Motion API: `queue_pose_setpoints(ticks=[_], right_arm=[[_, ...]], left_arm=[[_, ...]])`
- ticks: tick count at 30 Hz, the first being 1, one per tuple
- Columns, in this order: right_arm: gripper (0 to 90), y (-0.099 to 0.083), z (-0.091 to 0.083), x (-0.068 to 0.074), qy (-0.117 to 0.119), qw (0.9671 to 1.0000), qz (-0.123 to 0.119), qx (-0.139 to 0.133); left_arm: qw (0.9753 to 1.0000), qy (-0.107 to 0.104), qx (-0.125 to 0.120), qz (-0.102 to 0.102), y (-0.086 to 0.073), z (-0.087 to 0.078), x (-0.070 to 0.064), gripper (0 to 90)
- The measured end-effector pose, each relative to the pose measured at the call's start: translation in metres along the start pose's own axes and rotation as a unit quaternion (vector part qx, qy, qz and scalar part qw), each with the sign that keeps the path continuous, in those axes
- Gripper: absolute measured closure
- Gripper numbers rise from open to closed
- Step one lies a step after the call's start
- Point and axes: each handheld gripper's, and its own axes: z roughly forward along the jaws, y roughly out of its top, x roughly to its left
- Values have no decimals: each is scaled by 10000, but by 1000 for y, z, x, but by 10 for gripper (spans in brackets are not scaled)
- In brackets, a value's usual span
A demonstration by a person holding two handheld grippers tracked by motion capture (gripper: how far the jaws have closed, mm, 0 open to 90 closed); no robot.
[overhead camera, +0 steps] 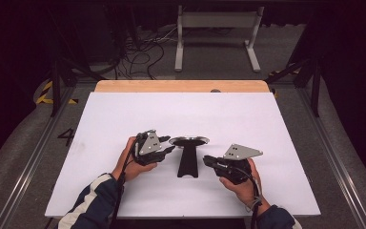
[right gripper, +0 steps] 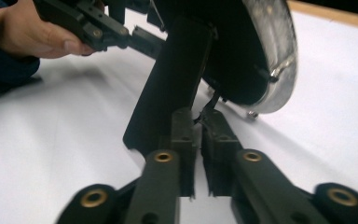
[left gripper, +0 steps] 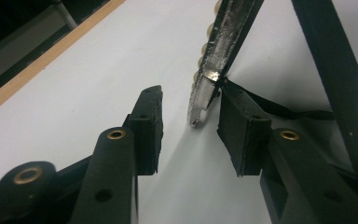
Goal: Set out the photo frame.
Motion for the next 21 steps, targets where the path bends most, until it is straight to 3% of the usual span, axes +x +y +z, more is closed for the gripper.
queue_pose_setpoints(ticks=[1, 9, 16, 21], right_arm=[[893, 2, 0, 5, -103, 9999, -20, -74], [900, 6, 4, 21, -168, 9994, -103, -275], [900, 11, 27, 46, -208, 9987, -388, -241], [900, 16, 44, 57, -194, 9988, -393, -209]], left_arm=[[10000, -2, 10, -51, 0, 1, 0, 577], [9997, -130, -61, -195, 1, 3, 1, 600], [9995, -277, 150, -81, 1, 13, -1, 579], [9994, -297, 194, -18, 1, 18, -3, 642]])
